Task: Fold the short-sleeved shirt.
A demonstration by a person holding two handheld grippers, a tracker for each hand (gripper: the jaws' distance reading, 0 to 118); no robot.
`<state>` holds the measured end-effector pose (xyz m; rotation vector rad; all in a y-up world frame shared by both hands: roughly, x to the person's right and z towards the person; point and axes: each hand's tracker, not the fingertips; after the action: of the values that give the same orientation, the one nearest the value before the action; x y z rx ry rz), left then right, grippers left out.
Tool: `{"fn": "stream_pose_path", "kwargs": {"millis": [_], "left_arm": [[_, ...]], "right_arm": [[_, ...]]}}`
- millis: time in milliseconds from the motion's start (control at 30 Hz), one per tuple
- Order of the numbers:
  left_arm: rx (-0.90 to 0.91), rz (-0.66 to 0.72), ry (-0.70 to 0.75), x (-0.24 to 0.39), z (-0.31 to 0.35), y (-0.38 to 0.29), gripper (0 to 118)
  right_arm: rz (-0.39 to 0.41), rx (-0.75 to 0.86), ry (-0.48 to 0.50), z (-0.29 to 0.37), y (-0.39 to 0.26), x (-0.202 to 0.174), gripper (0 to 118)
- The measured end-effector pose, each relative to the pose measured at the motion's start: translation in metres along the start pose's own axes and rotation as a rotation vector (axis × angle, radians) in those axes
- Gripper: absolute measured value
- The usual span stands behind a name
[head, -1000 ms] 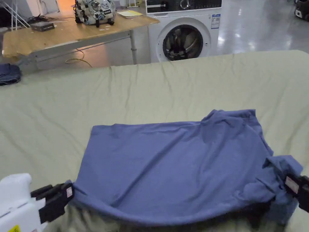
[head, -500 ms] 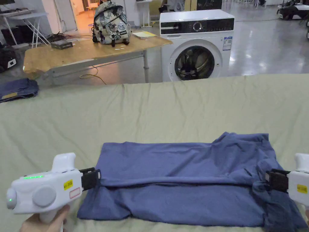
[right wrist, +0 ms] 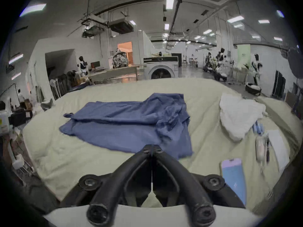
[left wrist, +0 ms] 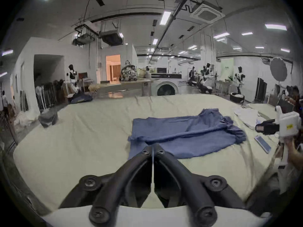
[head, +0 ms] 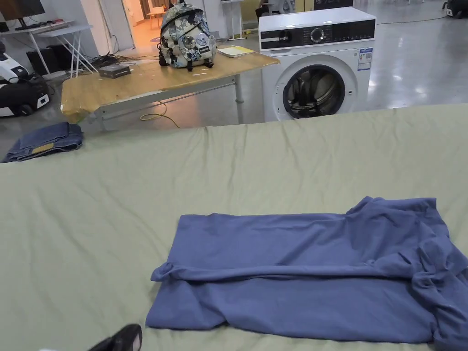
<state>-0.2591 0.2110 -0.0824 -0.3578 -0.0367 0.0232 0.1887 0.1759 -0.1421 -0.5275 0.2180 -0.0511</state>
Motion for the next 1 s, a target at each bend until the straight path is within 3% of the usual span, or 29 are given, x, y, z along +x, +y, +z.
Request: {"fn": "stream_pose_path", "kwargs": {"millis": [167, 333, 367, 433, 500, 600, 667, 767, 867, 933, 967, 1000], "left_arm": [[-0.110, 0.058, -0.021, 0.003, 0.005, -0.011, 0], [-0.152, 0.119, -0.021, -0.027, -0.041, -0.003, 0], [-0.152, 0.143, -0.028, -0.033, -0.050, -0.002, 4], [-0.236, 0.181, -0.033, -0.047, -0.086, -0.001, 22], [-0.273, 0.165, -0.037, -0.057, -0.118, -0.001, 28], [-0.379, 0.145, -0.019, -0.072, -0.174, -0.007, 64], [-0.441, 0.148, -0.008, -0.069, -0.201, -0.007, 70], [-0.532, 0.117, 0.035, -0.073, -0.235, -0.015, 69], [-0.590, 0.058, 0.066, -0.065, -0.250, -0.024, 56], [-0.587, 0.015, 0.077, -0.043, -0.233, -0.014, 54], [-0.585, -0.016, 0.079, -0.037, -0.231, -0.012, 42], [-0.580, -0.068, 0.076, -0.031, -0.230, -0.011, 16]], "right_arm": [[0.025, -0.032, 0.008, 0.011, -0.024, -0.011, 0], [0.025, -0.017, 0.027, 0.017, -0.021, -0.012, 0], [0.026, -0.013, 0.026, 0.018, -0.022, -0.008, 0], [0.027, -0.013, 0.005, 0.020, -0.022, -0.007, 0], [0.005, -0.007, 0.002, 0.023, -0.023, -0.002, 0], [-0.041, -0.012, 0.012, 0.028, -0.027, 0.007, 0], [-0.045, -0.017, -0.001, 0.032, -0.029, 0.014, 0], [-0.039, -0.032, -0.028, 0.038, -0.035, 0.024, 0], [-0.035, -0.058, -0.062, 0.039, -0.040, 0.032, 0], [-0.040, -0.068, -0.081, 0.039, -0.041, 0.036, 0], [-0.046, -0.073, -0.086, 0.038, -0.041, 0.039, 0], [-0.056, -0.077, -0.090, 0.034, -0.039, 0.042, 0]]}}
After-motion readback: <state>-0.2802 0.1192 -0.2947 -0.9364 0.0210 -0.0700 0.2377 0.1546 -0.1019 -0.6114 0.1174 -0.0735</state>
